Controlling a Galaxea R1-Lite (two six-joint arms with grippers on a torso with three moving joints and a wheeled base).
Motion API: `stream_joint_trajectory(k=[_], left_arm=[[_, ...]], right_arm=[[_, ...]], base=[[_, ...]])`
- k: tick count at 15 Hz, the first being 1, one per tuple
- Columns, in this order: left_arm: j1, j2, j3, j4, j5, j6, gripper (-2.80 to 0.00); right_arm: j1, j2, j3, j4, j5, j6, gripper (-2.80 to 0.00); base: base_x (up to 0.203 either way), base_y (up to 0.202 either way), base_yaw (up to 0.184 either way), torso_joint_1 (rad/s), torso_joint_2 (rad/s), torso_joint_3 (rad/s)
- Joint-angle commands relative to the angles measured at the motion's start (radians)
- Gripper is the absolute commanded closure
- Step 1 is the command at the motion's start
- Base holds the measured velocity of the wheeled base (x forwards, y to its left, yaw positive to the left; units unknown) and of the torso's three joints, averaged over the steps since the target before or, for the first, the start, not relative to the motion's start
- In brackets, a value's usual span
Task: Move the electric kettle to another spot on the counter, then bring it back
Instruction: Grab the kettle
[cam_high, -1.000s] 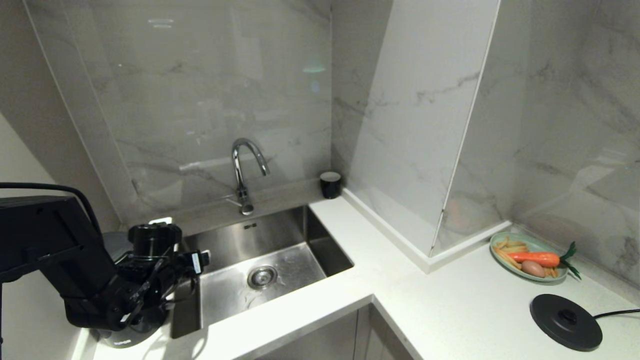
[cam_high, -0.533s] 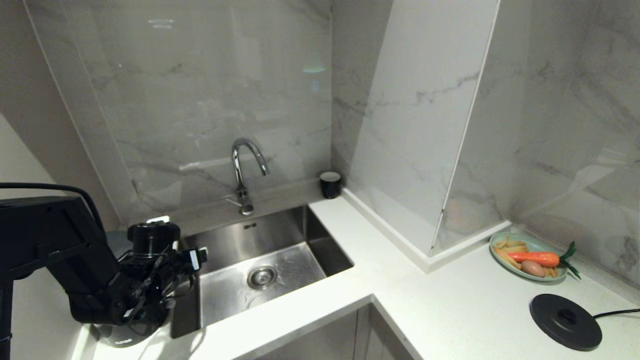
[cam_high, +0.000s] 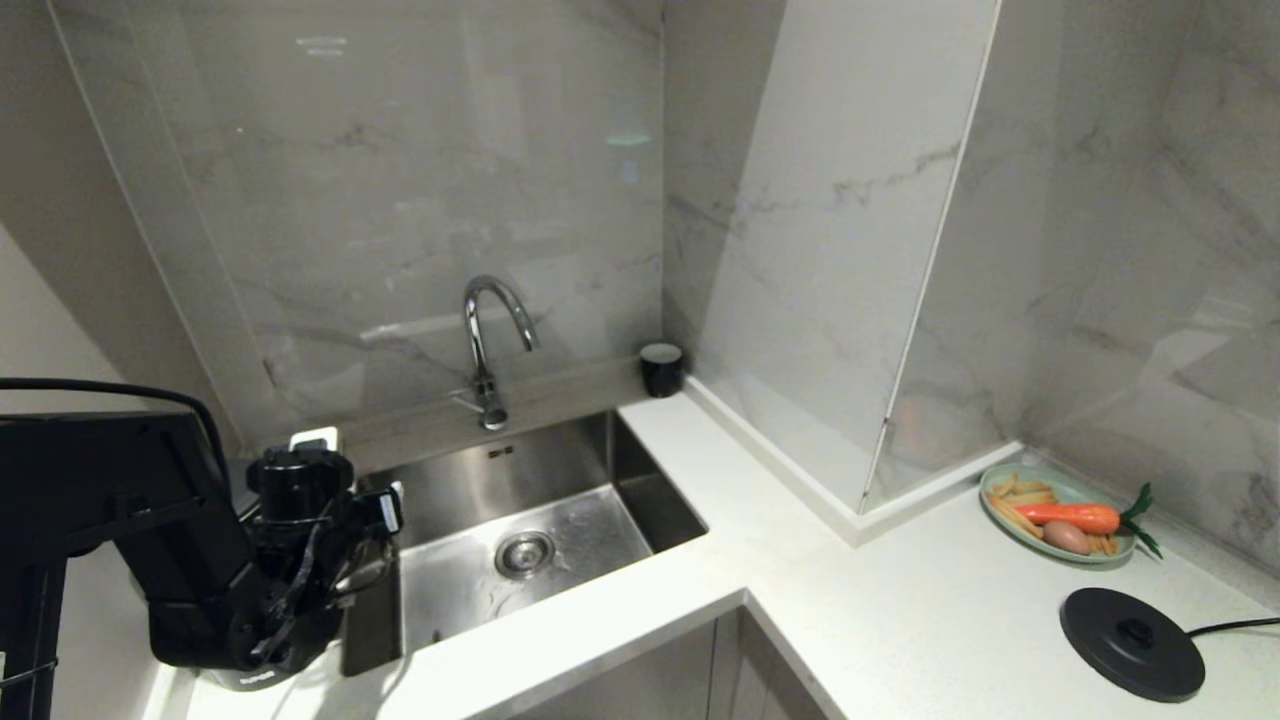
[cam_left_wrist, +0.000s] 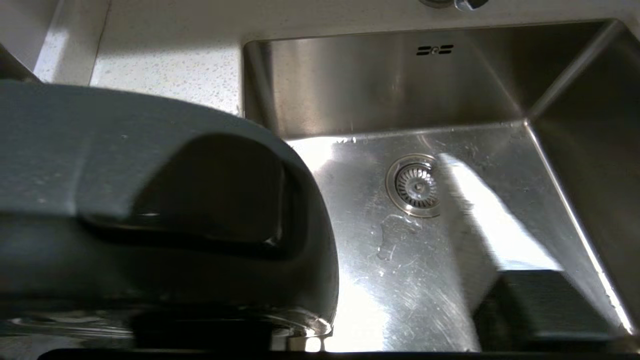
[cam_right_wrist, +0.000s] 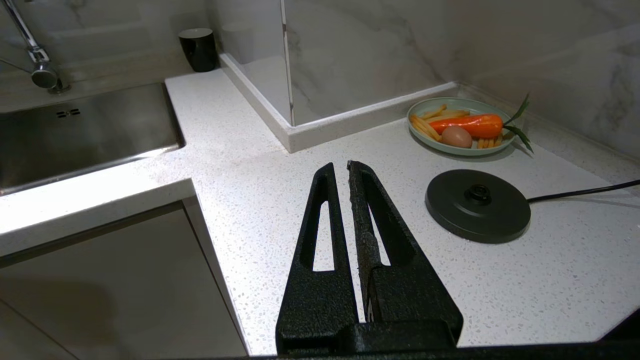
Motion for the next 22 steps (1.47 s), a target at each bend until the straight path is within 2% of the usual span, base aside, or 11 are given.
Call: stream_joint_trajectory(k=[1,7,13,16,22], left_arm=[[0.001,0.003,0.001,-0.006,0.002,-0.001,0.0],[0.003,-0.014,0.002,-0.006,0.003,-0.001,0.0],[-0.009,-0.116,0.034,0.001,0.003,0.011,0.0],[-0.02,-0.203,0.04,0.035,0.005,0.047,0.0],[-0.072,-0.416,0.05,0.208,0.002,0.049,0.0]], right_arm=[[0.0,0.0,0.0,-0.001,0.0,0.0,0.0],[0.0,0.0,0.0,-0.001,0.002,0.0,0.0],[0.0,0.0,0.0,-0.001,0.0,0.0,0.0],[0.0,0.0,0.0,-0.001,0.0,0.0,0.0],[0.0,0.0,0.0,-0.001,0.0,0.0,0.0]], base=[[0.0,0.0,0.0,0.0,0.0,0.0],[0.0,0.0,0.0,0.0,0.0,0.0],[0.0,0.0,0.0,0.0,0.0,0.0],[0.0,0.0,0.0,0.0,0.0,0.0],[0.0,0.0,0.0,0.0,0.0,0.0]])
